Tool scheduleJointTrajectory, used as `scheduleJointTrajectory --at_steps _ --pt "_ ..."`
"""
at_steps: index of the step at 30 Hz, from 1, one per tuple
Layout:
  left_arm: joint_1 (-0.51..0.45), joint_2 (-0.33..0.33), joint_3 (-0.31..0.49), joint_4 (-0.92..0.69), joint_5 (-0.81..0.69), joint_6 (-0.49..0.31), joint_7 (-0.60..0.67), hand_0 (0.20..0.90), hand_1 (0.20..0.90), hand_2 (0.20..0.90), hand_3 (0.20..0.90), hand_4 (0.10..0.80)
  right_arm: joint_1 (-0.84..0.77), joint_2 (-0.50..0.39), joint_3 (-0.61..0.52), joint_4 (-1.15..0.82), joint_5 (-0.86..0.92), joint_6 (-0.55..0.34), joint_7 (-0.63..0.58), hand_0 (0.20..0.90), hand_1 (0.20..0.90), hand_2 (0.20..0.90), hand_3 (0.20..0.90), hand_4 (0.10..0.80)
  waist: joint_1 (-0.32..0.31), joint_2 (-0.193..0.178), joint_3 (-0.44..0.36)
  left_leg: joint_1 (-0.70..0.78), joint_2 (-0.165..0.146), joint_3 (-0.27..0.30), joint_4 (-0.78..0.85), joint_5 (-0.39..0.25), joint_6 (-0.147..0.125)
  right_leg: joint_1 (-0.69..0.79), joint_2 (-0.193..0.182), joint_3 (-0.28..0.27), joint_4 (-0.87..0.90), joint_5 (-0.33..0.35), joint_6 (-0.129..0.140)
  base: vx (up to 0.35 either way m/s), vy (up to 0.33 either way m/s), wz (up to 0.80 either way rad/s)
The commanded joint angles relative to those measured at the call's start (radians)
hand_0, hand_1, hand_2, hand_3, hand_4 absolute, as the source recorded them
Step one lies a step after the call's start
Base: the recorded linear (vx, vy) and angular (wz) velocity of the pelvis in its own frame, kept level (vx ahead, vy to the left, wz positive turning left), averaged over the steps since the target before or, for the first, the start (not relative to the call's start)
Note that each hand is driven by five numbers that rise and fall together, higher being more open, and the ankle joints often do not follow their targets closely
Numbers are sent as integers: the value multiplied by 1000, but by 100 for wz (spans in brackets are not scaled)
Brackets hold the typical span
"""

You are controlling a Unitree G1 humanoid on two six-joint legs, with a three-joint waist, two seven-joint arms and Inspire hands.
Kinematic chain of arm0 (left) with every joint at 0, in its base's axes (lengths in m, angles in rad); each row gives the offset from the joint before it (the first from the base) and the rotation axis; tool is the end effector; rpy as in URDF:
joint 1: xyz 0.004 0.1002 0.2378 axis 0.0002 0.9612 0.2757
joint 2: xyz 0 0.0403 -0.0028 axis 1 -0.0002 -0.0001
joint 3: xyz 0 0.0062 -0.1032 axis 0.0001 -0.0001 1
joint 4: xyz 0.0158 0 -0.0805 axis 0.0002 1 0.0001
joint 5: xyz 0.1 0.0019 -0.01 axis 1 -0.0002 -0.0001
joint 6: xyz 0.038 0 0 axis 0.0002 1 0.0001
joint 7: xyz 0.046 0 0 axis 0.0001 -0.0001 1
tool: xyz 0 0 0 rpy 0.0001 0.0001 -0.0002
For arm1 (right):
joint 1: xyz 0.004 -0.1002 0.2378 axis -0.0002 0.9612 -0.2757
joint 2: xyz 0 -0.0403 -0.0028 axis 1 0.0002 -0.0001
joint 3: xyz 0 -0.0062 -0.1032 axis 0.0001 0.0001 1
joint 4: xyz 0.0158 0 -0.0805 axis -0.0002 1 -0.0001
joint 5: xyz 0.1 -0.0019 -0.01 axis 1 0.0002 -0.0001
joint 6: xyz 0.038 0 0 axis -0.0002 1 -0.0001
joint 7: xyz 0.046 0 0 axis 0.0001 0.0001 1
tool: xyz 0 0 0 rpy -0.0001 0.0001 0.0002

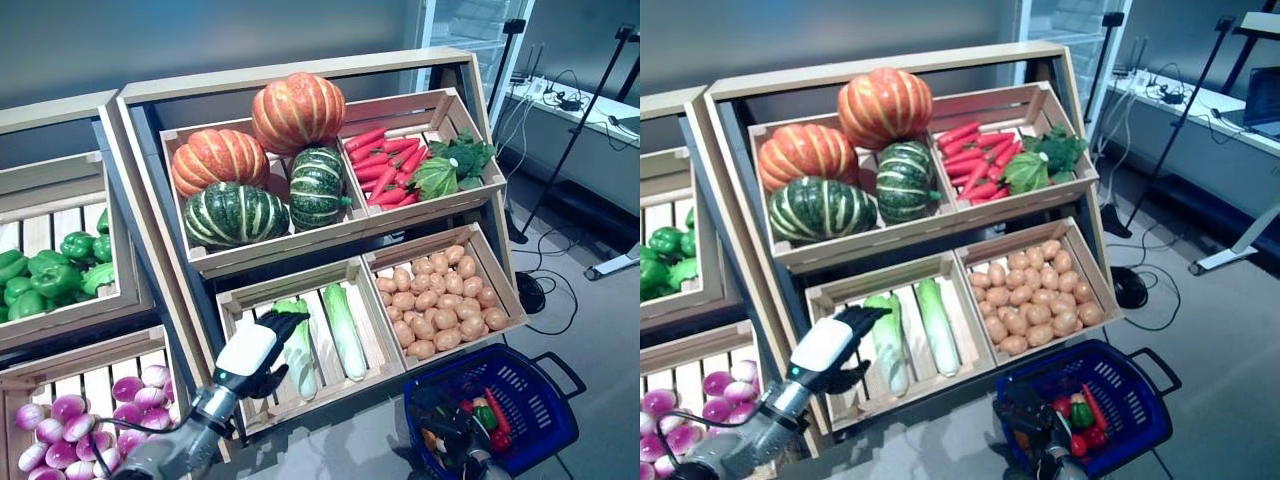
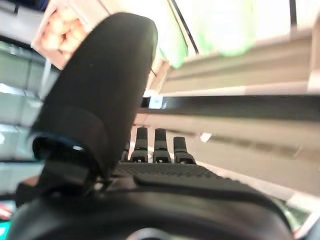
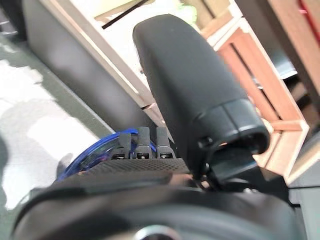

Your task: Put vegetables into the basket

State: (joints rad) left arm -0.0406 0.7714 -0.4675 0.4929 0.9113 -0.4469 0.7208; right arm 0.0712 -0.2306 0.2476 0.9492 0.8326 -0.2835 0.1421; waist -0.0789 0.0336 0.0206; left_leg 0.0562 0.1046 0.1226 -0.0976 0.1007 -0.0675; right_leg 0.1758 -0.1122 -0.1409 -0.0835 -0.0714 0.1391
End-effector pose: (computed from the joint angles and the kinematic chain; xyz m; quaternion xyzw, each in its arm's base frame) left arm 0.1656 0.2637 -0.0094 0.6585 -0.1737 -0.1456 0.7177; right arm 0.0990 -0.2066 -0.0989 0.2083 0.3360 -0.1140 0.9114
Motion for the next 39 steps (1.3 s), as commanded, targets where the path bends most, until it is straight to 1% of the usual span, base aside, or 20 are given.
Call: scheduleJointTrajectory --at_steps 1,3,5,7,10,13,16,17,18,19,22,23,25,26,28,29,31,34,36,39 --pt "-200 79 53 -24 0 61 23 900 900 900 900 800 -80 -22 -19 -116 27 -32 9 900 900 900 900 800 0 4 36 26 17 40 91 -126 -22 -106 -52 26 90 58 11 -85 31 -10" --pt "-267 113 -6 -24 1 107 0 900 900 900 900 800 -97 -46 -12 -140 33 -30 9 900 900 900 900 800 -11 8 68 -42 24 27 193 -144 -28 -168 -57 37 173 32 -1 -167 66 -15" --pt "-360 143 -79 6 -15 132 -19 900 900 900 900 800 -138 -88 -13 -146 58 -25 22 900 900 900 900 800 -21 17 109 -112 35 16 284 -163 -39 -239 -60 50 267 -2 -12 -225 101 -13" --pt "-432 175 -135 25 -21 142 -34 900 900 900 900 800 -168 -125 -11 -167 87 -21 40 900 900 900 900 800 -34 20 144 -175 48 18 372 -186 -44 -306 -69 63 362 -36 -23 -208 91 -1" --pt "-511 213 -191 33 -11 156 -42 900 900 900 900 800 -184 -152 -6 -210 114 -27 43 900 900 900 900 800 -45 14 173 -260 64 26 491 -230 -41 -393 -88 67 479 -71 -32 -172 44 -4" --pt "-603 252 -263 59 -3 185 -50 900 900 900 900 800 -202 -175 -6 -240 163 -37 61 900 900 900 900 800 -56 1 211 -367 82 26 624 -286 -37 -498 -109 67 627 -116 -37 -213 21 7" --pt "-702 274 -346 99 -16 208 -91 900 900 900 900 800 -229 -194 -12 -243 194 -50 81 900 900 900 900 800 -68 -8 242 -458 101 25 738 -340 -32 -595 -132 74 754 -156 -32 -154 18 7" --pt "-735 279 -369 120 -24 206 -91 900 900 900 900 800 -244 -207 -12 -250 206 -50 82 900 900 900 900 800 -73 -12 257 -495 110 24 790 -360 -36 -630 -145 80 800 -170 -31 -80 19 -5" --pt "-753 280 -382 129 -28 205 -92 900 900 900 900 800 -251 -213 -15 -252 211 -50 84 900 900 900 900 800 -73 -13 259 -512 114 16 824 -393 -41 -650 -151 87 837 -198 -24 -87 3 -5" --pt "-758 279 -385 131 -29 205 -92 900 900 900 900 800 -253 -213 -16 -253 212 -50 84 900 900 900 900 800 -72 -14 259 -523 115 20 818 -371 -35 -660 -150 84 830 -178 -29 -73 -4 -6" --pt "-823 279 -420 170 -60 219 -110 900 900 900 900 800 -293 -240 -22 -265 210 -36 59 900 900 900 900 800 -79 -17 283 -621 135 -6 941 -415 -39 -763 -166 103 946 -209 -30 -124 3 -9" --pt "-845 278 -427 183 -60 231 -138 900 900 900 900 800 -306 -249 -29 -260 219 -34 54 900 900 900 900 800 -79 -17 290 -660 142 -16 983 -428 -39 -800 -169 105 984 -221 -31 -71 4 -1" --pt "-857 280 -436 204 -67 239 -138 900 900 900 900 800 -314 -252 -30 -260 230 -36 58 900 900 900 900 800 -79 -19 294 -691 148 -27 1020 -439 -40 -831 -169 108 1017 -233 -30 -66 -14 -8" --pt "-874 284 -442 231 -77 245 -137 900 900 900 900 800 -320 -258 -32 -266 245 -43 66 900 900 900 900 800 -82 -21 300 -732 152 -42 1060 -450 -40 -871 -166 115 1058 -248 -29 -76 -24 -15" --pt "-884 288 -445 242 -76 246 -130 900 900 900 900 800 -322 -264 -36 -278 252 -44 65 900 900 900 900 800 -83 -23 303 -766 153 -53 1097 -460 -44 -901 -163 121 1091 -259 -29 -20 -17 -13" --pt "-889 291 -445 252 -70 242 -115 900 900 900 900 800 -323 -269 -41 -284 259 -41 67 900 900 900 900 800 -84 -24 307 -782 157 -62 1140 -499 -51 -913 -164 127 1131 -295 -22 11 -19 -6" --pt "-909 298 -444 268 -57 246 -73 900 900 900 900 800 -321 -281 -51 -305 277 -42 60 900 900 900 900 800 -89 -29 315 -838 164 -71 1208 -519 -53 -965 -164 131 1192 -314 -20 -48 -37 -1" --pt "-938 315 -433 267 -45 269 -65 900 900 900 900 800 -313 -299 -67 -337 296 -36 48 900 900 900 900 800 -89 -37 322 -908 165 -88 1283 -538 -54 -1029 -164 129 1260 -329 -17 -80 -38 4" --pt "-954 315 -431 288 -41 274 -92 900 900 900 900 800 -314 -309 -78 -341 310 -30 60 900 900 900 900 800 -92 -41 326 -955 170 -98 1329 -549 -53 -1072 -166 127 1304 -337 -14 -74 -23 4" --pt "-983 321 -459 310 -27 283 -157 900 900 900 900 800 -326 -319 -85 -345 333 -22 59 900 900 900 900 800 -93 -45 329 -1011 178 -111 1375 -560 -56 -1127 -168 126 1356 -348 -9 -53 -29 -1"
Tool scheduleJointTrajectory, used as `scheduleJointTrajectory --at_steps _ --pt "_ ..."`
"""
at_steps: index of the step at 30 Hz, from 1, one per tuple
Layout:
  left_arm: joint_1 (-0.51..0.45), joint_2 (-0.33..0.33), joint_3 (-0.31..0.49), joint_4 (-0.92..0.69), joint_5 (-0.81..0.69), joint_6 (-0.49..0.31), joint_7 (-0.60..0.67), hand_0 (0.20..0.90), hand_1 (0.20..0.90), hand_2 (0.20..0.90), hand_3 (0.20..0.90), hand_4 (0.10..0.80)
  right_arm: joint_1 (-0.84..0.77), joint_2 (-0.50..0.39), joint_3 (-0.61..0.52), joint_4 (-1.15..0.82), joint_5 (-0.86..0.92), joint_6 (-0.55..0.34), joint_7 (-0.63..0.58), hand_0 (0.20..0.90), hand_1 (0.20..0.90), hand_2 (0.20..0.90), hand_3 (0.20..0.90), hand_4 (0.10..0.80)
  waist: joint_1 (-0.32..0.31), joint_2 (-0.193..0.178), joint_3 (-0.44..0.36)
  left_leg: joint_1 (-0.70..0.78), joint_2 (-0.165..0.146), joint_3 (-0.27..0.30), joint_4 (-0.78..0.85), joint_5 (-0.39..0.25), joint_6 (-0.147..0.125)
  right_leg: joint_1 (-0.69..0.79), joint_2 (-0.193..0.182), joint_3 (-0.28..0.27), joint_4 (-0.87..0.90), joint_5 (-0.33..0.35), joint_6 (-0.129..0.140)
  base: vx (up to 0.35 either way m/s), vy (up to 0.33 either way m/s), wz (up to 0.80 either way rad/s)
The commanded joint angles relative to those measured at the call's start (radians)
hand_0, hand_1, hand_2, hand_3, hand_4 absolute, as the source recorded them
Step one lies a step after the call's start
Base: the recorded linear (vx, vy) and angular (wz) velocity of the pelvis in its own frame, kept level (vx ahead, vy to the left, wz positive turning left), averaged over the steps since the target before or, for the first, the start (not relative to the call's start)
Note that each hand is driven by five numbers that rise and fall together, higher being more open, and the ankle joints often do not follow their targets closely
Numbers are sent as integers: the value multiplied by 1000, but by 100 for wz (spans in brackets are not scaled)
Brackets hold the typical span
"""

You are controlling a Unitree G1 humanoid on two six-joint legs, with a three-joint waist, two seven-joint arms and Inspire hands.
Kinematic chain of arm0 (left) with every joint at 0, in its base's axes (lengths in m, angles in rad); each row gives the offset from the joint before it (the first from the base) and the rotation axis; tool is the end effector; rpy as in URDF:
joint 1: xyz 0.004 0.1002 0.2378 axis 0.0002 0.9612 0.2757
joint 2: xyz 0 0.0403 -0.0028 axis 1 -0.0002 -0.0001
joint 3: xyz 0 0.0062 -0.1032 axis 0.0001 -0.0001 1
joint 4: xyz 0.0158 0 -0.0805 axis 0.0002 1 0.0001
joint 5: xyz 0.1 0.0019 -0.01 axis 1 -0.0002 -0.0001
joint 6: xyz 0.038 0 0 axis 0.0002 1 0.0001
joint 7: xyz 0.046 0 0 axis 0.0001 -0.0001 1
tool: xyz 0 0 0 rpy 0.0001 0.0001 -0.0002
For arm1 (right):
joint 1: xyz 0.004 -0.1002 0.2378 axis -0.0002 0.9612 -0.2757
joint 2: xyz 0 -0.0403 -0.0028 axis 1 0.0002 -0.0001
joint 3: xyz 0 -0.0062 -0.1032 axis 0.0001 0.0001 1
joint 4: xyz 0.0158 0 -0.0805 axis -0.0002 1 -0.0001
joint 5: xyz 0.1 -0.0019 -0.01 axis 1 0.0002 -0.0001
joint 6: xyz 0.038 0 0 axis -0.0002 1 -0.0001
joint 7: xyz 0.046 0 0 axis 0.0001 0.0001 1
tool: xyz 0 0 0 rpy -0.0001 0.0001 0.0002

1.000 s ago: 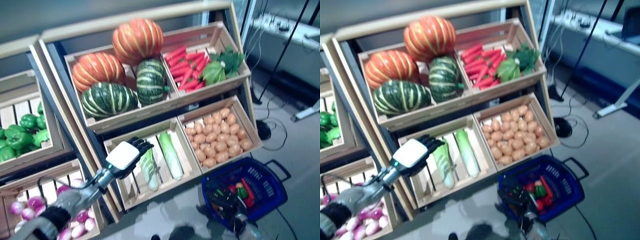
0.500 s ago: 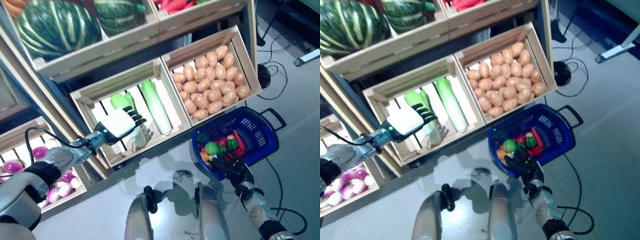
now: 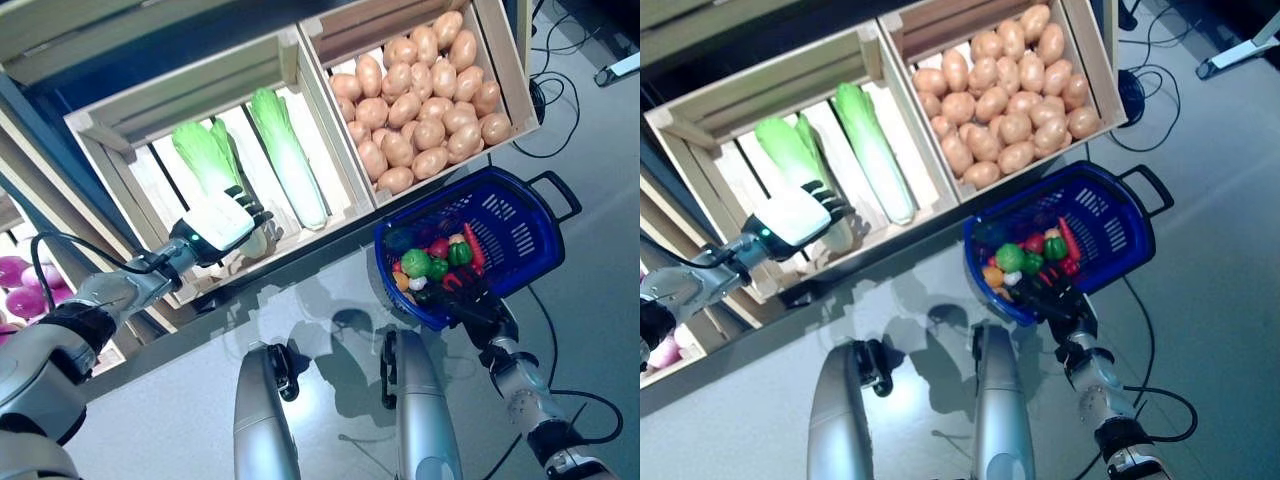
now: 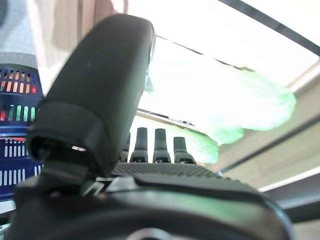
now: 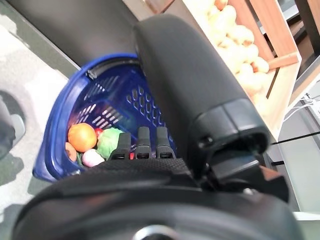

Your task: Put vegetables into the basket

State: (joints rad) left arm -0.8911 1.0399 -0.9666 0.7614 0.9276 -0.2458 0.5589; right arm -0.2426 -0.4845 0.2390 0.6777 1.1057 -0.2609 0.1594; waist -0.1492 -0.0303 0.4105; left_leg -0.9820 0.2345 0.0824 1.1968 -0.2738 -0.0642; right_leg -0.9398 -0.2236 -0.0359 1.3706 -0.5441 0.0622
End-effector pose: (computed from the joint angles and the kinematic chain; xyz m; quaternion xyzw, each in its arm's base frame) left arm 0.3021 0.3006 0.1476 0.8779 -0.2006 -0.0832 0.4267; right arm 0.2282 -0.2521 0.0037 0.2460 0.0691 -0.0522 0.9654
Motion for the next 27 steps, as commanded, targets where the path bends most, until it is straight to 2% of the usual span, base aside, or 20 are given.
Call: scheduleJointTrajectory --at_steps 1,11,17,19,21,27 --pt "-139 53 32 55 -45 90 -14 900 900 900 900 800 -21 -70 -80 -77 74 -36 39 900 900 900 900 800 -23 17 -59 7 50 -75 96 -190 -60 -32 -56 21 -79 120 68 -48 -22 -8" --pt "-200 62 -31 100 56 81 -50 900 900 900 900 800 -40 -111 -104 -108 119 -14 -7 900 900 900 900 800 -28 8 -45 -185 74 -119 221 -212 -60 -230 -38 53 97 86 77 -20 7 -7" --pt "-221 67 -57 116 96 65 -152 900 900 900 900 800 -43 -135 -115 -143 115 -20 -1 900 900 900 900 800 -25 4 -37 -263 93 -129 268 -211 -63 -306 -41 62 151 83 82 8 3 -7" --pt "-229 73 -62 121 78 77 -197 900 900 900 900 800 -53 -144 -113 -157 124 -21 0 900 900 900 900 800 -23 3 -31 -279 97 -132 277 -209 -63 -321 -42 64 163 82 84 -33 17 -11" --pt "-236 82 -68 126 37 128 -265 900 900 900 900 800 -58 -153 -114 -188 141 -20 7 900 900 900 900 800 -24 2 -23 -302 100 -137 289 -208 -61 -341 -42 70 180 80 86 -37 11 -6" --pt "-209 89 -39 133 35 145 -285 900 900 900 900 800 -38 -137 -131 -232 129 -19 41 900 900 900 900 800 -21 2 -29 -318 104 -141 301 -207 -59 -357 -52 69 193 76 90 -2 0 -1"
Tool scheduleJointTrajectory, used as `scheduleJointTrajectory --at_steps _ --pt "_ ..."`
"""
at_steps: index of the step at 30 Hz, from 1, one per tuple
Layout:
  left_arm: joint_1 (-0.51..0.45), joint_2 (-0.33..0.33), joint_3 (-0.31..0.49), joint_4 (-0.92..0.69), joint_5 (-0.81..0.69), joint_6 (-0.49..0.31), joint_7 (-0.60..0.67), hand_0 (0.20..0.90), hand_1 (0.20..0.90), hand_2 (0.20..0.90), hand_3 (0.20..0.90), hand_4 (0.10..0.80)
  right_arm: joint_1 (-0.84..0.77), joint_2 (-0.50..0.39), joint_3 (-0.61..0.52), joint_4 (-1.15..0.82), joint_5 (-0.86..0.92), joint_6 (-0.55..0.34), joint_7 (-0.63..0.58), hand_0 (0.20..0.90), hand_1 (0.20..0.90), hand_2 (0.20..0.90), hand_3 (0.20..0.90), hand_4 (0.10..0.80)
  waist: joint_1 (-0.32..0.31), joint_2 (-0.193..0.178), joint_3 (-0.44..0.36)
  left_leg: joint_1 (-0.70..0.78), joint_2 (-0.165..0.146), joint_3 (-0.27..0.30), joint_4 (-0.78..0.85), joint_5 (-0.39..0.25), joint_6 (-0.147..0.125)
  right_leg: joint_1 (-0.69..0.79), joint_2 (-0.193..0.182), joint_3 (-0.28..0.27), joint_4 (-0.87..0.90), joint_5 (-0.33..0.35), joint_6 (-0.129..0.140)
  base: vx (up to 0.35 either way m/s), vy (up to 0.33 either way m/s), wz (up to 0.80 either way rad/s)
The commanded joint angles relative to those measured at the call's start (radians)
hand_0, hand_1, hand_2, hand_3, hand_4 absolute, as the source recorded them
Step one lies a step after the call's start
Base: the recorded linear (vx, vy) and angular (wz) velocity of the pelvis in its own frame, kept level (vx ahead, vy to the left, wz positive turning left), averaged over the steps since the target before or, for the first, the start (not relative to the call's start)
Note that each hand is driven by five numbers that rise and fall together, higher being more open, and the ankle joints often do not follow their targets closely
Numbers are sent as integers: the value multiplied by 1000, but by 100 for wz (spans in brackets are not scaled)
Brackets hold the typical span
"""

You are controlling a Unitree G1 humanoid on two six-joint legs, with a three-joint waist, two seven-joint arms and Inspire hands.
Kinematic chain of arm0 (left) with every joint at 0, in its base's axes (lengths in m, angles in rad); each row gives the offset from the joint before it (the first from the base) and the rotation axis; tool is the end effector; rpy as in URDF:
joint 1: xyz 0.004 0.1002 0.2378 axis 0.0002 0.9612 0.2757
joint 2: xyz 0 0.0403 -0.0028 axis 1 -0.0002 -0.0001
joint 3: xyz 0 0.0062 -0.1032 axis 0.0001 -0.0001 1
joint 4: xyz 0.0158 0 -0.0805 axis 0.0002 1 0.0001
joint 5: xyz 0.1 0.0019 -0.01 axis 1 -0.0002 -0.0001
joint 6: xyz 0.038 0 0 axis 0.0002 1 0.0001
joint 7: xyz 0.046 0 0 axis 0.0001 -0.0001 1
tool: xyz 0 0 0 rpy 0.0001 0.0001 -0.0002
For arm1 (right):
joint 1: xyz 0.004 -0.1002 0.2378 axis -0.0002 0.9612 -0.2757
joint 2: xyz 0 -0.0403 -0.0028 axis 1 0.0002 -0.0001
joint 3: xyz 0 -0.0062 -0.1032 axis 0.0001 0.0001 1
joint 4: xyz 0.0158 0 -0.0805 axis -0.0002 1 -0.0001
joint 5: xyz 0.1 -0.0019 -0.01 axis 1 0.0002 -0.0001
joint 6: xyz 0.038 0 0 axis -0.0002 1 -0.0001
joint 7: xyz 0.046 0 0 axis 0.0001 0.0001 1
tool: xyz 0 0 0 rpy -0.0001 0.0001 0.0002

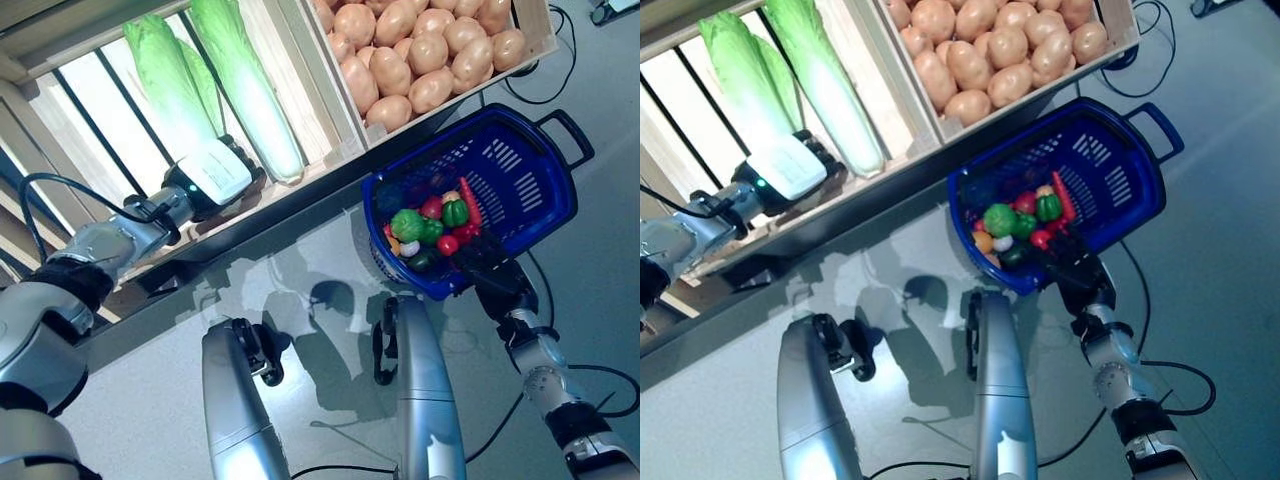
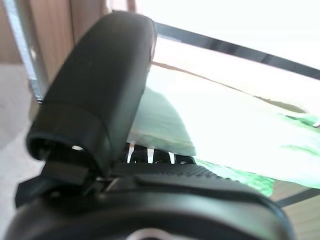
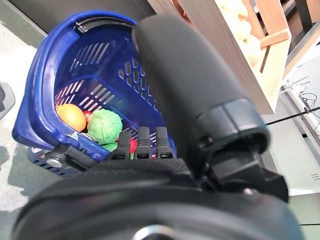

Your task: Put vegetables into the basket

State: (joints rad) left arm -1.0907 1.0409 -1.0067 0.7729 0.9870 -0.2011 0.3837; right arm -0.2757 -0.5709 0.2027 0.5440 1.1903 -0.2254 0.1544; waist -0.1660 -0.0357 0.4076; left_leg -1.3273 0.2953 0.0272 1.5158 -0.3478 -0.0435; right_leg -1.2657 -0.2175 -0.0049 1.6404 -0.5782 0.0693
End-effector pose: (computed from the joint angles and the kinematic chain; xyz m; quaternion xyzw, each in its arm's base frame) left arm 0.3240 0.2871 0.2023 0.9158 -0.1690 -0.0483 0.3610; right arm 0.2446 -0.2641 0.0418 0.2645 0.0034 -0.0286 0.9640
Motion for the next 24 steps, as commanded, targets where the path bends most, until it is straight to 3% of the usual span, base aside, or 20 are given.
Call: scheduleJointTrajectory --at_steps 1,2,11,17,20,24 --pt "-2 88 8 127 -22 94 -101 361 361 361 361 441 -7 -50 -93 -100 44 -56 46 900 900 900 900 800 -3 8 -27 29 44 -85 -18 -134 -79 -29 -61 37 -78 110 83 0 0 0" --pt "3 87 11 132 -24 87 -97 300 300 300 300 400 -10 -47 -91 -101 45 -57 46 900 900 900 900 800 -2 8 -29 29 44 -87 -14 -136 -78 -30 -62 39 -76 109 84 0 0 0" --pt "57 107 37 112 -43 37 -67 300 300 300 300 400 -6 -26 -104 -123 47 -49 27 900 900 900 900 800 3 24 -71 106 34 -62 -91 -118 -55 49 -70 25 -161 122 82 11 6 0" --pt "67 108 19 122 -83 -13 -15 300 300 300 300 400 -11 -19 -96 -113 57 -52 36 900 900 900 900 800 -5 34 -112 254 39 -14 -210 -86 -44 205 -83 -11 -302 155 67 57 21 2" --pt "75 111 24 108 -167 -33 -17 300 300 300 300 400 -13 -25 -88 -110 64 -57 54 900 900 900 900 800 -7 39 -123 339 40 14 -279 -64 -43 286 -87 -27 -374 173 63 38 -3 3" --pt "76 91 37 69 -361 -75 79 300 300 300 300 400 -10 -13 -56 -106 23 -91 50 900 900 900 900 800 -4 45 -138 468 28 46 -414 -23 -41 405 -87 -32 -495 203 58 50 -31 2"
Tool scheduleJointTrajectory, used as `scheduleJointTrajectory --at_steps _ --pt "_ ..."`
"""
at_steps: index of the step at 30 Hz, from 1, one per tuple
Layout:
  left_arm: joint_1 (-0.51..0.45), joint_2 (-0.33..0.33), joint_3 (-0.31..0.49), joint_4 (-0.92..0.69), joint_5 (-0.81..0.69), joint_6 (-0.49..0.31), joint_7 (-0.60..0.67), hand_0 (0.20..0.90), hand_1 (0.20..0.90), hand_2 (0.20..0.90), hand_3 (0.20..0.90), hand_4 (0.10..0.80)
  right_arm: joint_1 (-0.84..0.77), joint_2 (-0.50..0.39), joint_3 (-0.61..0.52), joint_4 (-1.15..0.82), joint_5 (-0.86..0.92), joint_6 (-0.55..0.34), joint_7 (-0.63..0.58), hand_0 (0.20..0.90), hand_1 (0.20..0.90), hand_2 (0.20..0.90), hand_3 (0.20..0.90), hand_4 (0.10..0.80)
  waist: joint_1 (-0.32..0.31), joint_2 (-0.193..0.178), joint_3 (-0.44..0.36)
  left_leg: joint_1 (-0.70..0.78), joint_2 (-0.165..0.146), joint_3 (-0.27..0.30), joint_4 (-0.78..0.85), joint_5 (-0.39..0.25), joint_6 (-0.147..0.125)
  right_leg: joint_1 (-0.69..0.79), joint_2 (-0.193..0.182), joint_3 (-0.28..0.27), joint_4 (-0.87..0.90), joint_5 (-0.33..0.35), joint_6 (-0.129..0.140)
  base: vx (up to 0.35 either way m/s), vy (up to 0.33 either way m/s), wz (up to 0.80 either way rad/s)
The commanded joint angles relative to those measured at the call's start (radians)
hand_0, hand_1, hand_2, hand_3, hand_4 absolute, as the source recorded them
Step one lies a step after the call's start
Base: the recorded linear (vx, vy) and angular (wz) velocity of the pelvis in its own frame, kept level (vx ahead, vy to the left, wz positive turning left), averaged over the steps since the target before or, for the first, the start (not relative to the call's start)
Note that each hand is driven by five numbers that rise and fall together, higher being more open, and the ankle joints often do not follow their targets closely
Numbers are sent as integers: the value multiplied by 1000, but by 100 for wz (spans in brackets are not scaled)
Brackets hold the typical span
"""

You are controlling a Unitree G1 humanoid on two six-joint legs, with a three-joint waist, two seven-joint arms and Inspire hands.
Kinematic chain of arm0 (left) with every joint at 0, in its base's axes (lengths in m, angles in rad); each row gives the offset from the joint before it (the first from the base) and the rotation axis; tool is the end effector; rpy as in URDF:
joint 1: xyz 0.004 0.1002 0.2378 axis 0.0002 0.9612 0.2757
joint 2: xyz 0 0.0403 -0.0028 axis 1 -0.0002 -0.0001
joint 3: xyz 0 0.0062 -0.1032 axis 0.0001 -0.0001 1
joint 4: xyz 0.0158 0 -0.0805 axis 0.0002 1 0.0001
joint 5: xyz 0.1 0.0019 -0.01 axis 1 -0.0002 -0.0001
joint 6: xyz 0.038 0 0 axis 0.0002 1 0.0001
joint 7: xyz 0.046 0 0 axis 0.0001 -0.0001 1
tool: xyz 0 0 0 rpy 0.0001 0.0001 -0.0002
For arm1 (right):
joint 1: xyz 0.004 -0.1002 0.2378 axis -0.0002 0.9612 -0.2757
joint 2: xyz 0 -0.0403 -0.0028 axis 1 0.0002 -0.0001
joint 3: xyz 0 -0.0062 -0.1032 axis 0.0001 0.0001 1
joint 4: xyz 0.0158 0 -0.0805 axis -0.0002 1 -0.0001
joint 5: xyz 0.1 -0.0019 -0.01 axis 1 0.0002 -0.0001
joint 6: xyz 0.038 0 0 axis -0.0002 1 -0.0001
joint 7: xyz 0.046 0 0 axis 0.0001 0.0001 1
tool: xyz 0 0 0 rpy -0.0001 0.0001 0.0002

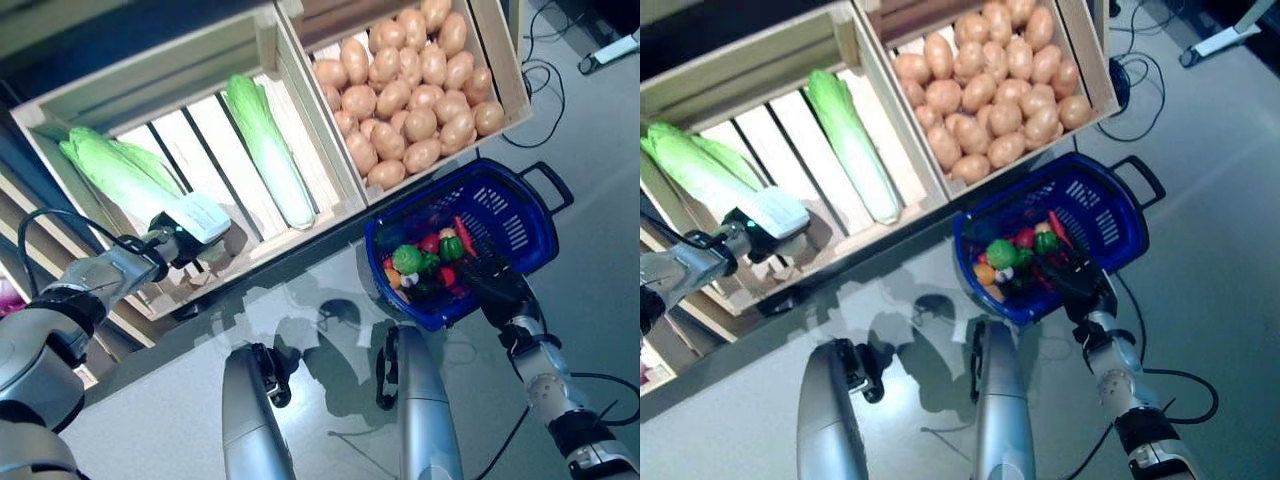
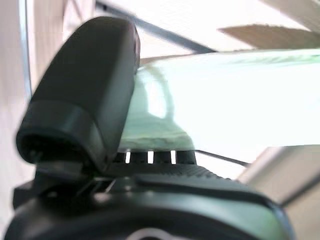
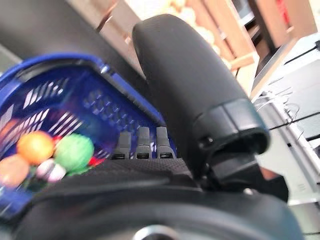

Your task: Put vegetables into the basket

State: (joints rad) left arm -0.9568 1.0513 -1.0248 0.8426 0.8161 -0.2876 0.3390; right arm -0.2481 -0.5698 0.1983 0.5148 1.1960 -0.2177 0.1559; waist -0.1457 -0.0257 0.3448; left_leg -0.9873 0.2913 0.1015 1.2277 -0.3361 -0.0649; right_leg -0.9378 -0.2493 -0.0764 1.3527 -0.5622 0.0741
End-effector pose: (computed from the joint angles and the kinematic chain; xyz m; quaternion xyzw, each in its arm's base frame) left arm 0.3050 0.3096 0.1589 0.8837 -0.0832 -0.1165 0.4457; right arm 0.2398 -0.2631 0.0395 0.2705 0.0076 -0.0249 0.9624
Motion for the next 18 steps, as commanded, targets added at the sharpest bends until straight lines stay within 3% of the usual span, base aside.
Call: scheduleJointTrajectory --at_steps 1,6,7,10,14,18 --pt "-59 75 65 -13 -215 -16 143 300 300 300 300 400 -34 -11 -49 -72 2 -110 48 900 900 900 900 800 -20 37 -81 159 29 -22 -162 -27 -18 102 -59 37 -236 193 52 47 -31 7" --pt "-9 28 173 -132 -404 -119 181 300 300 300 300 400 -18 27 -21 -97 -130 -189 46 900 900 900 900 800 0 38 -115 301 16 -7 -311 2 -15 223 -66 24 -359 217 51 34 -25 4" --pt "23 14 225 -168 -434 -137 177 300 300 300 300 400 -8 41 -15 -109 -171 -208 38 900 900 900 900 800 8 38 -126 333 13 5 -371 44 -6 248 -64 10 -408 256 43 -22 -43 4" --pt "129 -50 389 -242 -564 -245 138 300 300 300 300 400 15 75 0 -125 -280 -225 55 900 900 900 900 800 27 31 -157 456 -2 21 -483 70 -6 357 -69 -17 -504 283 49 46 -58 1" --pt "272 -184 599 -312 -827 -360 -48 300 300 300 300 400 40 100 19 -131 -444 -265 79 900 900 900 900 800 47 20 -193 593 -18 45 -609 111 -6 492 -63 -53 -631 321 55 94 -64 -10" --pt "334 -306 699 -375 -1055 -380 -223 300 300 300 300 400 8 87 36 -167 -545 -248 62 900 900 900 900 800 54 16 -218 713 -33 73 -734 159 -17 613 -32 -77 -768 356 59 92 -49 -6"
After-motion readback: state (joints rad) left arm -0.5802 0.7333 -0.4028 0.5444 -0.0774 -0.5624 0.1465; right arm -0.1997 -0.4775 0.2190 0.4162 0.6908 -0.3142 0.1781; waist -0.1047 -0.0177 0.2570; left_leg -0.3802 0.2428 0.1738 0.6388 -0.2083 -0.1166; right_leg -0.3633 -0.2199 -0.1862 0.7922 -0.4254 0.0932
